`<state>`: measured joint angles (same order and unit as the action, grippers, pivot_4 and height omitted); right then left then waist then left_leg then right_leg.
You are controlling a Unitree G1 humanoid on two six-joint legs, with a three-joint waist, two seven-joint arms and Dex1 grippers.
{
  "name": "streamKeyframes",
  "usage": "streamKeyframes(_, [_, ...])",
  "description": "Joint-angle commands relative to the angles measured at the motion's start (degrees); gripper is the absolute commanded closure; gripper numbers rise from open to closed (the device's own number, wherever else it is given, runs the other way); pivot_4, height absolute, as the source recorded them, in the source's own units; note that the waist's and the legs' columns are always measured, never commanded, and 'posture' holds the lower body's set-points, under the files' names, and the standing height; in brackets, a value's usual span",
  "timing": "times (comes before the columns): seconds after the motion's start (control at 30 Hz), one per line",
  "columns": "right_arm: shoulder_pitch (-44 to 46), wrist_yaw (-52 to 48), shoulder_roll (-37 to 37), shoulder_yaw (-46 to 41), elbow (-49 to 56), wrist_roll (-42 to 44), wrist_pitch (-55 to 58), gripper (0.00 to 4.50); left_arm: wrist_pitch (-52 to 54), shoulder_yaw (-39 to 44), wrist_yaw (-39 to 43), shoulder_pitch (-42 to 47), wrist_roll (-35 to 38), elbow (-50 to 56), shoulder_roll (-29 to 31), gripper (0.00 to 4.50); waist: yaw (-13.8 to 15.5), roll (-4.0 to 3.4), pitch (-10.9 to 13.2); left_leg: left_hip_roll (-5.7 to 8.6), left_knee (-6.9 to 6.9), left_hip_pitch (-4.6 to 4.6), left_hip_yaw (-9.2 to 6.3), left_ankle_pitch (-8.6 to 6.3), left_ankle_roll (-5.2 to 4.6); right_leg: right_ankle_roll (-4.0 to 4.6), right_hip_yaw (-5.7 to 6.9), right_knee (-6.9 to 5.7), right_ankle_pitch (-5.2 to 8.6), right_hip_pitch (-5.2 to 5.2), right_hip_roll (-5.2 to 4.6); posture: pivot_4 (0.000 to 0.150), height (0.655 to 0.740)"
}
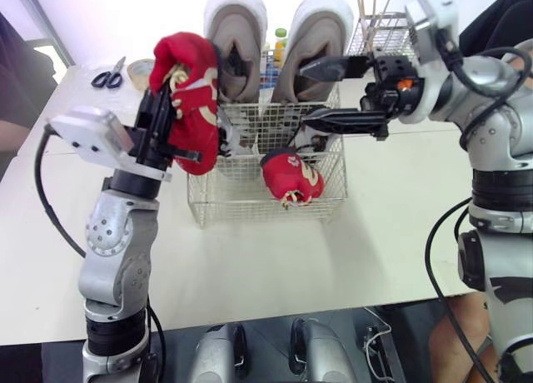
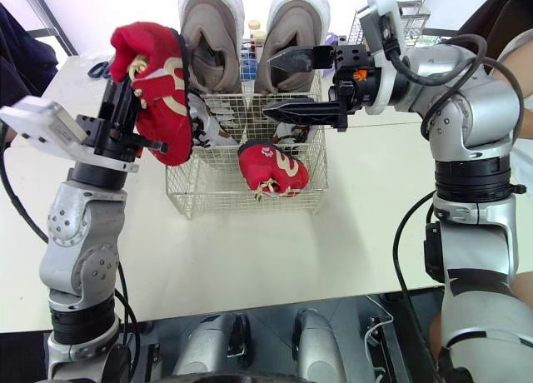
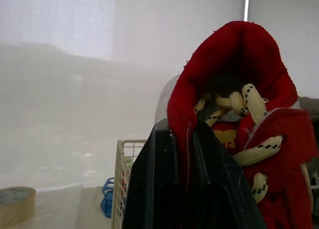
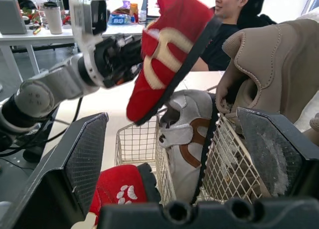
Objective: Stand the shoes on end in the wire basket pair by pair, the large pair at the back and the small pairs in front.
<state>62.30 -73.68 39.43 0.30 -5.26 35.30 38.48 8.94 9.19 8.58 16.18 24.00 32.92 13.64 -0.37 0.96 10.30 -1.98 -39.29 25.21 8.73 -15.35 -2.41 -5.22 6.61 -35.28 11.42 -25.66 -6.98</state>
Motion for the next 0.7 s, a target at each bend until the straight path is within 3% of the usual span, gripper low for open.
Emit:
streamKeyframes(0.03, [1.2,0.2,0.9,-1.7,1.2,0.3,-0.3,0.0,-4.8,-1.9,1.9,-2.3,-3.1,-0.1,-0.8,4.46,0.0,0.0,0.0,-0.01,0.0,0.0,-0.01,0.0,0.0,0.0,0.0,0.0,0.0,0.0,0.0,0.15,0.74])
streamKeyframes(0.47, [3.6,-0.6,0.3,-0.7,-1.0,-0.5,-0.5,0.0,-24.1,-9.4,1.2,-7.7,-16.9,-10.4,-7.7,4.46,-0.1,-0.18,-0.1,-0.04,0.0,-0.19,-0.03,-0.05,-0.08,0.02,0.0,0.0,0.0,0.17,-0.04,0.15,0.74])
streamKeyframes(0.7, [5.1,-1.7,1.4,0.1,-1.3,-1.1,1.2,0.0,-33.6,-11.0,-0.4,-10.1,-20.9,-19.4,-11.4,4.46,-0.3,-0.69,-0.4,-0.03,0.0,-0.27,0.01,-0.14,-0.21,0.02,0.0,0.01,0.0,0.22,-0.13,0.15,0.74])
